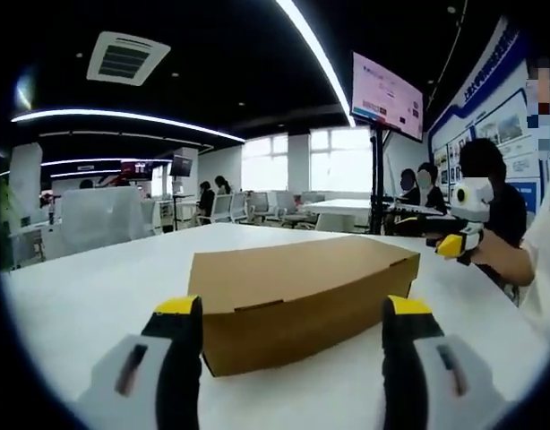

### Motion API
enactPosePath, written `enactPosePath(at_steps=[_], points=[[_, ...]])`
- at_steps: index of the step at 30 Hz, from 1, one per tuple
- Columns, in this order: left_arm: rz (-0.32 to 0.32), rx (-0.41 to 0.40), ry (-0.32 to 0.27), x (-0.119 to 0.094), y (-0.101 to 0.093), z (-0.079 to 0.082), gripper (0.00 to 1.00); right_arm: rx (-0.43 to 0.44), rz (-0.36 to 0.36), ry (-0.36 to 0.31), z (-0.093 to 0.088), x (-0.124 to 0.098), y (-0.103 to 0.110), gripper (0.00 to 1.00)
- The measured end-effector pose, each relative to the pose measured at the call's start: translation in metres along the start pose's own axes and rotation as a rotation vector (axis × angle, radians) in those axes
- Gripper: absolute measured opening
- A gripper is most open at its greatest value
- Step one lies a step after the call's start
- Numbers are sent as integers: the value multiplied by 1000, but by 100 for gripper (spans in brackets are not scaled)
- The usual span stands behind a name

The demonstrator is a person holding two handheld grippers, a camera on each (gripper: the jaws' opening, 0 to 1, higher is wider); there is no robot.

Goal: Operate the shoe box by opening the lid, removing the specified soft item, and placing it in the target area until the item is outside and the box remains undamaged.

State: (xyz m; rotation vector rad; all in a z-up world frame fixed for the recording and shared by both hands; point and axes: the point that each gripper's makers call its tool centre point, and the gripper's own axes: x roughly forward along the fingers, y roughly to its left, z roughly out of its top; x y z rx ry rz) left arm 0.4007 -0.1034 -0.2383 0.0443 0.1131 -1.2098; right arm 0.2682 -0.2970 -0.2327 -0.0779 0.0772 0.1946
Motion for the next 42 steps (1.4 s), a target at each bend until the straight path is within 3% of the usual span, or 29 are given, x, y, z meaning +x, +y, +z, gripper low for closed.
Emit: enactPosePath(at_steps=[18, 30, 35, 42], points=[[-9, -7, -25, 7, 0, -4, 82, -10, -7, 1, -7, 8, 4, 96], [65, 21, -18, 13, 35, -3, 84, -6, -8, 29, -10, 30, 5, 97], [47, 41, -2, 16, 38, -6, 86, -2, -9, 42, -13, 36, 4, 97], [-5, 6, -13, 23, 48, -11, 90, 29, -16, 44, -17, 39, 4, 99]])
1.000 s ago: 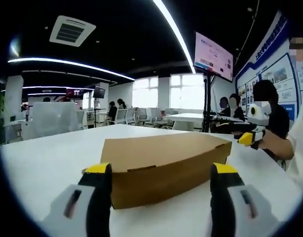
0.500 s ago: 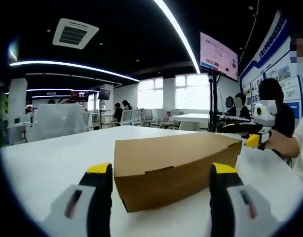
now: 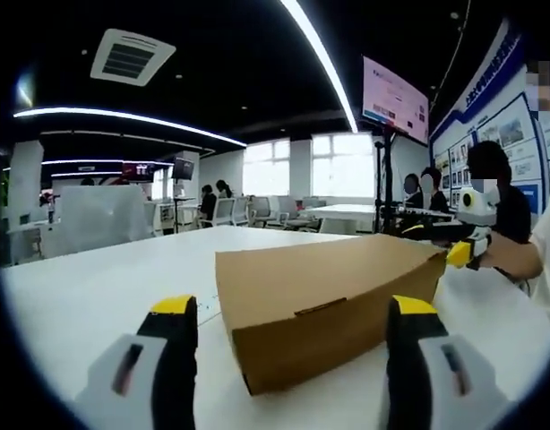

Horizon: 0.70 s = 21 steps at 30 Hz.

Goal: Operate the shoe box by opening the lid, removing the specified soft item, and placing it in the target area until the item is outside and the box remains undamaged.

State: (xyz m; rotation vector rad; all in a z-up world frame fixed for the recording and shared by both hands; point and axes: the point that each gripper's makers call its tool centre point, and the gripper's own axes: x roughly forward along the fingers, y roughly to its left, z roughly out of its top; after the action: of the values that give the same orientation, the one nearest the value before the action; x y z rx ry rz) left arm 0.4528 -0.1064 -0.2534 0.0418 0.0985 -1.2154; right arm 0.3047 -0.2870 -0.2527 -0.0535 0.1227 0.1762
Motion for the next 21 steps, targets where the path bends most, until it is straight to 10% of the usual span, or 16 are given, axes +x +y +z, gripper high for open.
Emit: enactPosePath(at_steps=[21], points=[[-54, 5, 21, 12, -9, -11, 74, -8, -40, 13, -9, 18, 3, 93]])
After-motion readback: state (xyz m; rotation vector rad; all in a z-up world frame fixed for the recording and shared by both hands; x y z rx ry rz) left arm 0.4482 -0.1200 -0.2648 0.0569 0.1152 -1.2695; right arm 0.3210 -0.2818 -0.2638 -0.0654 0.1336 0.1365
